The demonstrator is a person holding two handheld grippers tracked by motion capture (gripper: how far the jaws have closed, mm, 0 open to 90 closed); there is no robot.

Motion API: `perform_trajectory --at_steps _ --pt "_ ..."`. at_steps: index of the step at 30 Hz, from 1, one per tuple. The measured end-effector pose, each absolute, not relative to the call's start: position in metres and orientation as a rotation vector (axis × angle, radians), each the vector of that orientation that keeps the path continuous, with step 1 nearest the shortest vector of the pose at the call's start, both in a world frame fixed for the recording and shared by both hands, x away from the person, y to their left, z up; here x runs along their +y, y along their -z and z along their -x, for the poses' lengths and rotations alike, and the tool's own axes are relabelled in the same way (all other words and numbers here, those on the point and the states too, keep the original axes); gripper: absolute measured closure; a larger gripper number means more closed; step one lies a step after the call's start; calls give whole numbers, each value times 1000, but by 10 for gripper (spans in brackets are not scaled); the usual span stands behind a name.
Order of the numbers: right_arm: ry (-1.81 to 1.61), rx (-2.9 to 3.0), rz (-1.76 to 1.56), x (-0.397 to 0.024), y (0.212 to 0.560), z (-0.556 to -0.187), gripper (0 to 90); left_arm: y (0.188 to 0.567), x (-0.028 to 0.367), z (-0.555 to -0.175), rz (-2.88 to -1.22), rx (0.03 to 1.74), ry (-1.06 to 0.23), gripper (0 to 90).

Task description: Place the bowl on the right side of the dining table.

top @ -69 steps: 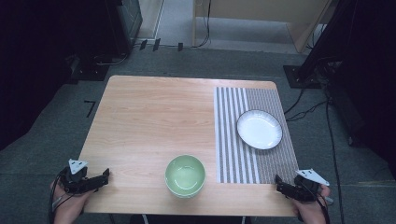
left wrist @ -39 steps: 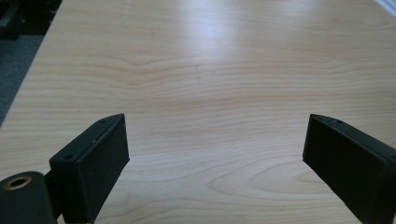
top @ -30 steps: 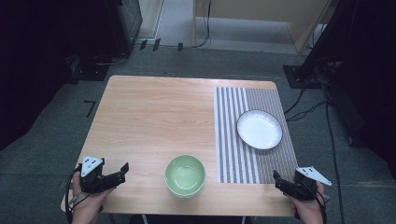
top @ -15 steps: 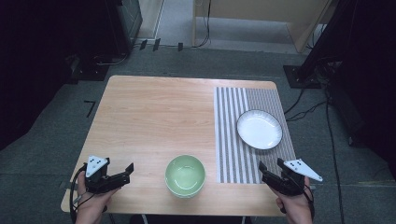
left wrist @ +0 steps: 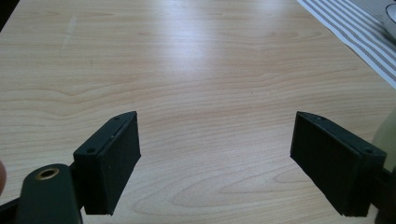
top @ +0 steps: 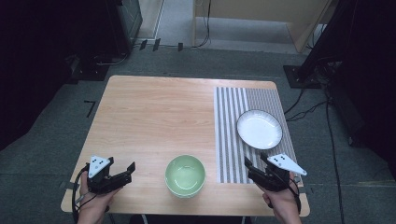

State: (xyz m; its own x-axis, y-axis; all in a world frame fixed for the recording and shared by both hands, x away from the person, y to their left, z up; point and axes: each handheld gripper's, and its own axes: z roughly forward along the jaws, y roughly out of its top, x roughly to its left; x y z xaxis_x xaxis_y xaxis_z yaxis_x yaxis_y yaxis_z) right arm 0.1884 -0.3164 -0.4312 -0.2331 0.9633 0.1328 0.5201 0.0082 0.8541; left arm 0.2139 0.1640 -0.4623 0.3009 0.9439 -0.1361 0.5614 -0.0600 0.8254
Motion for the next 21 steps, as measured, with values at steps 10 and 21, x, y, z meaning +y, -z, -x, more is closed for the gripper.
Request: perform_trajectory --at_steps 10,21 --pt "-1195 1830 -1462 -289 422 -195 321 463 165 -214 -1728 1344 -558 109" --pt "-1227 1889 -1406 -262 417 -200 272 464 165 -214 -1730 1329 -540 87"
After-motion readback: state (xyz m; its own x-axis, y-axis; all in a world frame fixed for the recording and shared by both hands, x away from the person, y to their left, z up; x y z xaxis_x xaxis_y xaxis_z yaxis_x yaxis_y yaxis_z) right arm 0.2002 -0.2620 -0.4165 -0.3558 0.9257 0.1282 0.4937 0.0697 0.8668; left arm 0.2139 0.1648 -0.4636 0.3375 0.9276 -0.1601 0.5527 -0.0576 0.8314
